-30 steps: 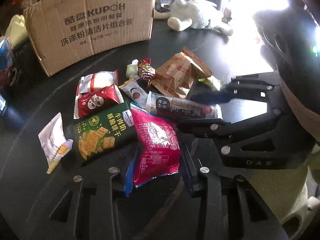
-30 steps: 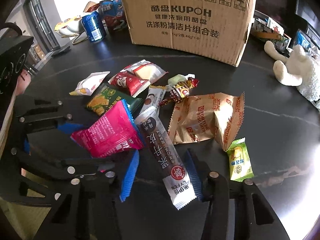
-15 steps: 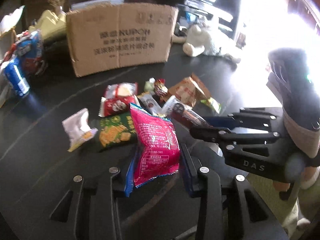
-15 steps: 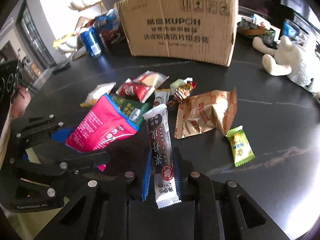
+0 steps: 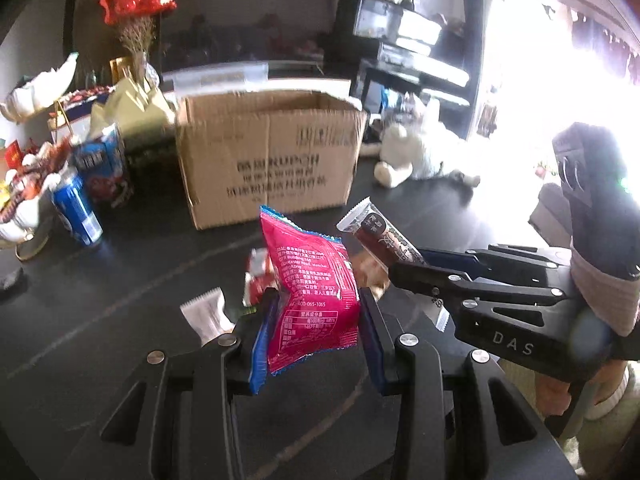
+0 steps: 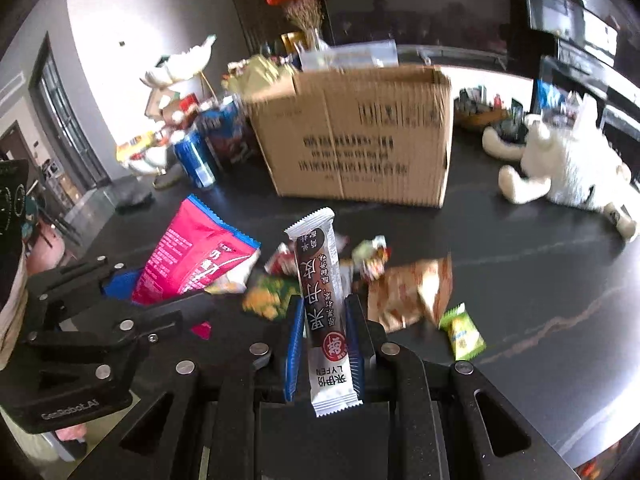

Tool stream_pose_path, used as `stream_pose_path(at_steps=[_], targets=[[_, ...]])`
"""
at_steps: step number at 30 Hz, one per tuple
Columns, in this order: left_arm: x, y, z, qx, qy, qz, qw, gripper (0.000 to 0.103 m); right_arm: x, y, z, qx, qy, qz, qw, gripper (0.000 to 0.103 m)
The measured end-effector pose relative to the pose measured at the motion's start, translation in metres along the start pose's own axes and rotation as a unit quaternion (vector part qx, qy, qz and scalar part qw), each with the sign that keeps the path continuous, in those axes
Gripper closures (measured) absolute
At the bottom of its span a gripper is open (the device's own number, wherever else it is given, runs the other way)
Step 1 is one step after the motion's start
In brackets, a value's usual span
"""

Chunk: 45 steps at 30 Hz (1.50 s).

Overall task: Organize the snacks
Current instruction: 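Lift and carry both held snacks over the open cardboard box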

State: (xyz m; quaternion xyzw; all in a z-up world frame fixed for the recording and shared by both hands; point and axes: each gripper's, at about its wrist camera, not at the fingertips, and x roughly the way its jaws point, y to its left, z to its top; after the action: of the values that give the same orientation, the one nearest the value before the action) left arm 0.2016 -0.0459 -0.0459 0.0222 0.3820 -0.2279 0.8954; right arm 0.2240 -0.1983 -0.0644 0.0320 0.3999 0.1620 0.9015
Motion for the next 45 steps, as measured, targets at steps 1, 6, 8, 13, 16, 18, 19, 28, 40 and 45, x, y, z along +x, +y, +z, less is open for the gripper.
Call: stream_pose_path(at_steps=[1, 6, 8, 13, 16, 18, 19, 28, 40, 45], targets=[[-0.003, 0.001, 0.005, -0.001, -0.005, 0.001, 1.0000, 0.065, -0.003, 0.001, 0.005, 0.000, -0.006, 0.000, 1.000, 0.082], [-0.016, 0.005, 0.030, 0.002, -0.032, 0.012, 0.9994, 0.065, -0.018, 0.005, 0.031, 0.003, -0.040, -0.001, 0.999, 0.081], [-0.020, 0.007, 0.041, 0.004, -0.041, 0.018, 0.9990, 0.065, -0.023, 0.007, 0.043, 0.003, -0.052, -0.002, 0.999, 0.081], [-0.027, 0.015, 0.073, -0.003, -0.065, 0.024, 0.9976, 0.065, -0.029, 0.008, 0.069, 0.006, -0.072, -0.005, 0.997, 0.081], [-0.027, 0.021, 0.091, -0.008, -0.073, 0.022, 0.9970, 0.065, -0.031, 0.006, 0.086, 0.012, -0.084, -0.004, 0.996, 0.081], [-0.026, 0.023, 0.100, -0.007, -0.076, 0.026, 0.9967, 0.065, -0.031, 0.004, 0.097, 0.017, -0.088, -0.002, 0.996, 0.081], [-0.024, 0.025, 0.105, -0.007, -0.076, 0.026, 0.9967, 0.065, -0.030, 0.003, 0.101, 0.019, -0.089, -0.001, 0.996, 0.081], [0.011, 0.047, 0.145, -0.017, -0.063, 0.031, 0.9974, 0.065, -0.003, -0.012, 0.147, 0.026, -0.078, -0.007, 0.997, 0.081], [0.086, 0.082, 0.192, -0.025, -0.038, 0.042, 0.9981, 0.064, 0.055, -0.039, 0.204, 0.047, -0.052, -0.009, 0.997, 0.081], [0.110, 0.092, 0.202, -0.024, -0.025, 0.048, 0.9983, 0.064, 0.076, -0.048, 0.214, 0.045, -0.047, -0.013, 0.998, 0.081]])
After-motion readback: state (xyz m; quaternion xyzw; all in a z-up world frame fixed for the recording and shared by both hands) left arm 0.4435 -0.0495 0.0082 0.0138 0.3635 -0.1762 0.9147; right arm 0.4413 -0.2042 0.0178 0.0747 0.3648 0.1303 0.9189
